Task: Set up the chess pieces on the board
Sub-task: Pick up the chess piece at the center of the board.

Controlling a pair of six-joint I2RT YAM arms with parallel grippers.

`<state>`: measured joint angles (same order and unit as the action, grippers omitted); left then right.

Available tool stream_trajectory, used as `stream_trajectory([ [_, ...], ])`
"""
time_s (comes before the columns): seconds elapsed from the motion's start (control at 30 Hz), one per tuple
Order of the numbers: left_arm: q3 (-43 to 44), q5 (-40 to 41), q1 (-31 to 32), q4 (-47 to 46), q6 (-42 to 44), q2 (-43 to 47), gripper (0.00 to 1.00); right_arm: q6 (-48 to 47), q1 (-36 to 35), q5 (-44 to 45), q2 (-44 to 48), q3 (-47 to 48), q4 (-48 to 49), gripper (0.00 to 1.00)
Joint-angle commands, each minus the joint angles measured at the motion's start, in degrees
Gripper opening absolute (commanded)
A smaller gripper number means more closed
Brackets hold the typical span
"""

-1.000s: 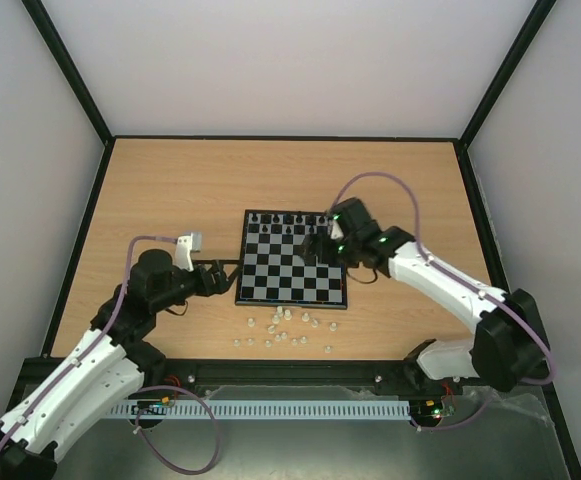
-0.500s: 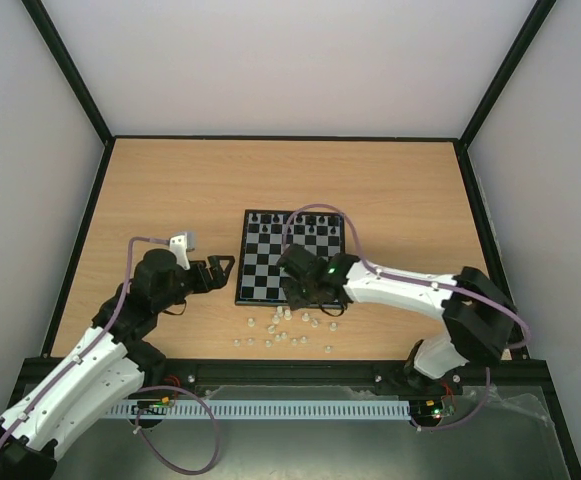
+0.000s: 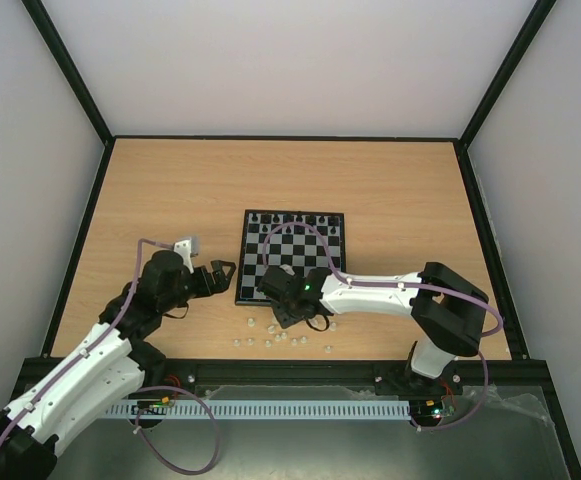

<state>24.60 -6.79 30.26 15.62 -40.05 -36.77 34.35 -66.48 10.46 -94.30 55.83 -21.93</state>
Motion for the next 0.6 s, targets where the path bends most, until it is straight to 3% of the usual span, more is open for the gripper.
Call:
stream_trajectory([
  [0.0,-1.13,-0.02,0.19,-0.32,-0.57,0.79,0.99,1.70,-0.42,1.89,0.30,0.84,-2.26,0.40],
  [0.47,-1.89,0.03,0.22,-0.45,-1.45,1.65,0.99,3.36,-0.49,2.21,3.53,-1.09,-4.65,0.14],
  [0.57,-1.95,-0.21,0.24,-0.82,-1.88,1.58,0.99,3.53,-0.50,2.50,4.77,-1.39,-5.13,0.13],
])
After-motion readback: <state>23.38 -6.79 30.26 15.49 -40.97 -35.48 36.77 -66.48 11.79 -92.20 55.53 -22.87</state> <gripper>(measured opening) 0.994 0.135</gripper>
